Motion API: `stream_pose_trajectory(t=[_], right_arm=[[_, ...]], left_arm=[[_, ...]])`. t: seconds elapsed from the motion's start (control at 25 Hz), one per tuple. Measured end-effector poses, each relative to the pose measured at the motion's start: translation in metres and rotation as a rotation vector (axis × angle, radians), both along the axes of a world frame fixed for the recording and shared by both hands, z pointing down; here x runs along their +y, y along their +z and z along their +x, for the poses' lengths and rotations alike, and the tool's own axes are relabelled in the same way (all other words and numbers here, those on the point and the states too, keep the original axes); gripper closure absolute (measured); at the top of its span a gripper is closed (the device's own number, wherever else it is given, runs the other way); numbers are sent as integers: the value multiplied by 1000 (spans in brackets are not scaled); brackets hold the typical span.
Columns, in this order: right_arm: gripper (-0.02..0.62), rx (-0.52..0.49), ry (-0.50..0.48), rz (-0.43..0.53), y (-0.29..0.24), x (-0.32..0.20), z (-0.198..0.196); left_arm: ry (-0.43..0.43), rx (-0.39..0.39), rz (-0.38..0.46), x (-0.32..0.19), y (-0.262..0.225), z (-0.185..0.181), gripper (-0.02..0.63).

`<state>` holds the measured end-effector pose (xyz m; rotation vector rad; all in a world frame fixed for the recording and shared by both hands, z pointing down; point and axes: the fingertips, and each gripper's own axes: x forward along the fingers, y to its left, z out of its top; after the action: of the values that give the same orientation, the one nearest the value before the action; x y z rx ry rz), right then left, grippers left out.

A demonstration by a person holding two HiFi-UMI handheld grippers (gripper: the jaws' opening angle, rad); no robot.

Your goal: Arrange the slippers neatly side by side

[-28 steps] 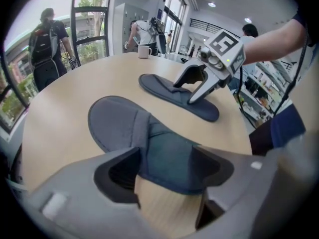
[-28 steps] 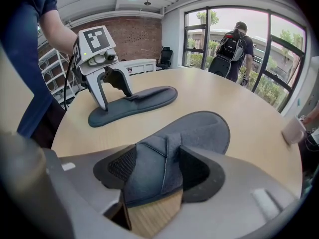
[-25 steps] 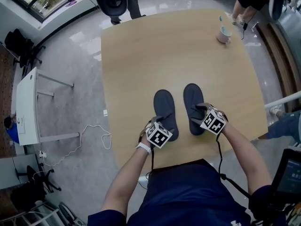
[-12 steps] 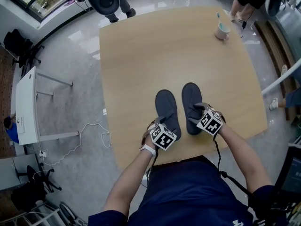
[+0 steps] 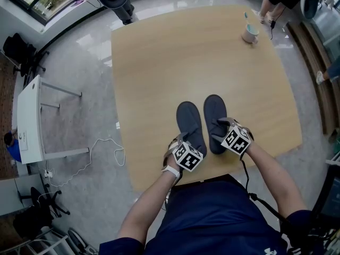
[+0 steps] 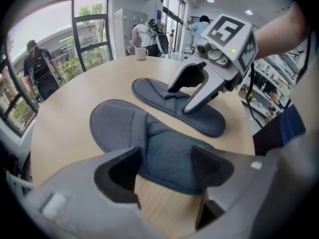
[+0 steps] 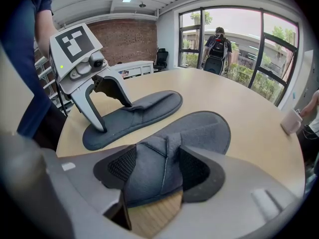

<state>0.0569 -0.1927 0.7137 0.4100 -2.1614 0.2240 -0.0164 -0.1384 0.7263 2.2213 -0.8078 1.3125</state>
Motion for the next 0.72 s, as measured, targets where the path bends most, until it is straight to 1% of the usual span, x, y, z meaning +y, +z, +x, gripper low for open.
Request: stream_pose_trajectory(t=[0.24,0.72], right_arm=[[316,2,-16,-1,0,4,-2],[316,-2,-43,1,0,9,-4]], left_arm=[[1,-8,-4,1,1,2,273],[-23,-12,-9,2,1,11,273]])
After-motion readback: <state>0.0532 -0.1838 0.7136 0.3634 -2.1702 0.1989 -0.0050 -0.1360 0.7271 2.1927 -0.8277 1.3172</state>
